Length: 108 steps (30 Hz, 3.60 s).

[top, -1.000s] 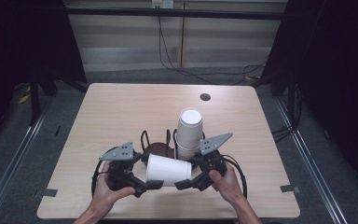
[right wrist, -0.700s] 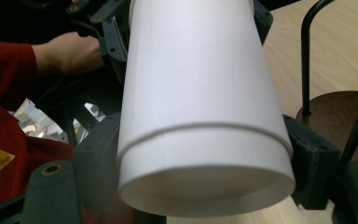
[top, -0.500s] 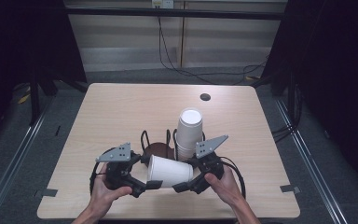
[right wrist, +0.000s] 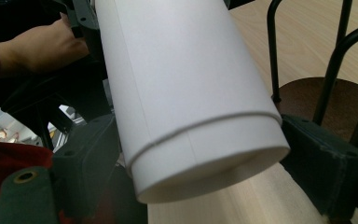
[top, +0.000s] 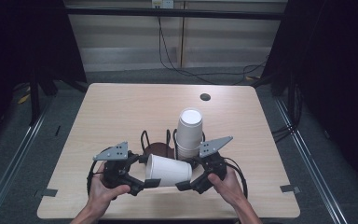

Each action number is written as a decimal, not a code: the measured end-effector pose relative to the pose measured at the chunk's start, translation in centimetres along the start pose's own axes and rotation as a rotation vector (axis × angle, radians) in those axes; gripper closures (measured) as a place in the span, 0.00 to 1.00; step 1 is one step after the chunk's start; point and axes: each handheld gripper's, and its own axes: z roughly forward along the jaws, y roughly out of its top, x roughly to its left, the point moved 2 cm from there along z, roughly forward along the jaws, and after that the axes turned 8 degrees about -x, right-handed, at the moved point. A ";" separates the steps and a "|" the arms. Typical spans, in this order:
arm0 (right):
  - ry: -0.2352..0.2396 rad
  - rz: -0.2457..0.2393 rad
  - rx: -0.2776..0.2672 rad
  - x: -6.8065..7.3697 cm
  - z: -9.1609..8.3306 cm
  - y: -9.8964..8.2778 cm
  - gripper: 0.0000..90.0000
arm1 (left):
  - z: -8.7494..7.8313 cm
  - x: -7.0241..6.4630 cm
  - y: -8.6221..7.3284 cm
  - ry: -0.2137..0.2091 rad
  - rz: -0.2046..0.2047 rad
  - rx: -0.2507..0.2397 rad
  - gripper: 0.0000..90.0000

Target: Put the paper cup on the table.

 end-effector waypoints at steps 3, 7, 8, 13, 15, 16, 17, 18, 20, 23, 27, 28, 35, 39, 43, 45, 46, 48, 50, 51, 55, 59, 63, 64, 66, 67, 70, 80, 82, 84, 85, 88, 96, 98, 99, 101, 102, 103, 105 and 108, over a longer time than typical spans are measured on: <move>-0.002 0.006 0.003 -0.2 -0.2 -0.1 0.16 | 0.0 0.1 -0.1 0.003 0.001 0.010 0.15; -0.006 0.012 0.004 -0.4 -0.2 -0.3 0.16 | -0.1 0.2 -0.1 0.010 -0.002 0.023 0.15; -0.009 0.011 0.004 -0.4 -0.2 -0.3 0.16 | -0.1 0.2 -0.1 0.014 -0.003 0.024 0.15; -0.021 0.011 0.000 -0.4 -0.3 -0.3 0.16 | -0.3 0.3 -0.1 0.018 -0.005 0.038 0.14; -0.023 0.011 -0.009 -0.4 -0.5 -0.3 0.16 | -0.4 0.3 -0.1 0.021 0.000 0.042 0.14; -0.026 0.013 -0.013 -0.5 -0.6 -0.3 0.16 | -0.5 0.3 0.0 0.013 -0.001 0.040 0.14; -0.028 0.016 -0.019 -0.5 -0.7 -0.3 0.16 | -0.5 0.2 0.1 0.013 0.007 0.049 0.14; -0.024 0.018 -0.024 -0.6 -0.8 -0.3 0.16 | -0.6 0.2 0.2 0.021 0.020 0.057 0.14; -0.029 0.018 -0.028 -0.5 -1.0 -0.3 0.16 | -0.7 0.1 0.4 0.032 0.030 0.061 0.14; -0.024 0.020 -0.036 -0.5 -1.3 -0.4 0.16 | -0.9 0.1 0.5 0.039 0.030 0.071 0.14; -0.043 0.026 -0.049 -0.7 -1.9 -0.6 0.16 | -1.0 0.2 0.3 0.045 0.014 0.077 0.15; -0.046 0.028 -0.052 -0.7 -2.0 -0.6 0.16 | -1.0 0.3 0.3 0.048 0.012 0.083 0.15; -0.100 0.046 -0.056 -0.7 -2.4 -0.7 0.18 | -1.1 0.4 0.0 0.071 0.010 0.125 0.15; -0.146 0.051 -0.065 -0.6 -2.6 -0.9 0.18 | -1.4 0.8 -0.6 0.087 -0.010 0.158 0.14; -0.186 0.053 -0.071 -0.3 -2.8 -1.5 0.18 | -2.1 1.1 -0.3 0.103 -0.019 0.168 0.15; -0.204 0.055 -0.071 -0.3 -3.1 -1.7 0.18 | -2.5 1.1 -0.1 0.112 -0.017 0.182 0.15; -0.213 0.057 -0.070 -0.3 -3.3 -1.8 0.18 | -2.7 1.1 0.0 0.128 -0.010 0.186 0.15; -0.229 0.058 -0.069 -0.3 -3.6 -2.0 0.18 | -3.3 1.2 0.2 0.145 -0.015 0.191 0.15; -0.241 0.064 -0.072 -0.4 -3.8 -2.2 0.18 | -3.7 1.3 0.4 0.159 -0.008 0.200 0.15; -0.242 0.064 -0.072 -0.4 -3.9 -2.2 0.18 | -4.2 1.3 0.6 0.178 0.000 0.194 0.15; -0.241 0.064 -0.064 -0.4 -3.8 -2.2 0.18 | -5.6 1.8 0.6 0.206 -0.003 0.210 0.15; -0.246 0.060 -0.053 -0.5 -3.5 -2.3 0.18 | -6.9 2.8 0.2 0.248 -0.025 0.228 0.14; -0.249 0.064 -0.051 -0.6 -3.5 -2.4 0.18 | -7.9 3.7 -0.2 0.289 -0.045 0.234 0.14; -0.250 0.067 -0.052 -0.6 -3.5 -2.4 0.18 | -8.1 3.8 -0.1 0.297 -0.044 0.236 0.14; -0.254 0.070 -0.051 -0.7 -3.6 -2.4 0.18 | -8.5 4.0 0.0 0.297 -0.046 0.238 0.14; -0.256 0.071 -0.050 -0.7 -3.6 -2.4 0.18 | -8.8 4.0 0.0 0.301 -0.045 0.234 0.14; -0.260 0.071 -0.055 -0.8 -3.7 -2.4 0.17 | -9.5 4.3 0.3 0.319 -0.066 0.247 0.14; -0.256 0.071 -0.051 -0.8 -3.6 -2.3 0.17 | -11.2 5.5 1.0 0.393 -0.060 0.314 0.14; -0.256 0.071 -0.049 -0.8 -3.6 -2.3 0.16 | -11.2 5.8 1.1 0.411 -0.048 0.341 0.14; -0.255 0.072 -0.048 -0.8 -3.6 -2.3 0.16 | -11.2 6.2 1.4 0.423 -0.042 0.357 0.14; -0.254 0.073 -0.046 -0.8 -3.6 -2.4 0.16 | -11.1 6.3 1.5 0.429 -0.037 0.368 0.14; -0.253 0.076 -0.040 -0.9 -3.5 -2.4 0.16 | -10.7 6.9 1.9 0.445 -0.025 0.401 0.14; -0.261 0.075 -0.039 -1.0 -3.6 -2.4 0.16 | -9.4 8.0 3.4 0.483 0.029 0.510 0.14; -0.261 0.074 -0.038 -0.9 -3.6 -2.4 0.16 | -9.3 8.3 3.5 0.493 0.034 0.521 0.14; -0.261 0.073 -0.038 -0.9 -3.6 -2.4 0.16 | -9.2 8.5 3.7 0.489 0.033 0.531 0.14; -0.259 0.078 -0.036 -0.9 -3.6 -2.5 0.16 | -9.2 8.8 3.8 0.491 0.033 0.546 0.14; -0.256 0.080 -0.034 -1.0 -3.6 -2.5 0.16 | -9.2 9.0 3.9 0.504 0.034 0.554 0.14; -0.257 0.078 -0.031 -1.0 -3.6 -2.5 0.16 | -9.1 9.3 4.0 0.503 0.030 0.563 0.14; -0.260 0.078 -0.030 -1.0 -3.5 -2.5 0.16 | -9.0 9.9 4.1 0.497 0.024 0.582 0.14; -0.262 0.075 -0.030 -1.0 -3.4 -2.5 0.16 | -8.7 10.6 4.3 0.510 0.027 0.599 0.14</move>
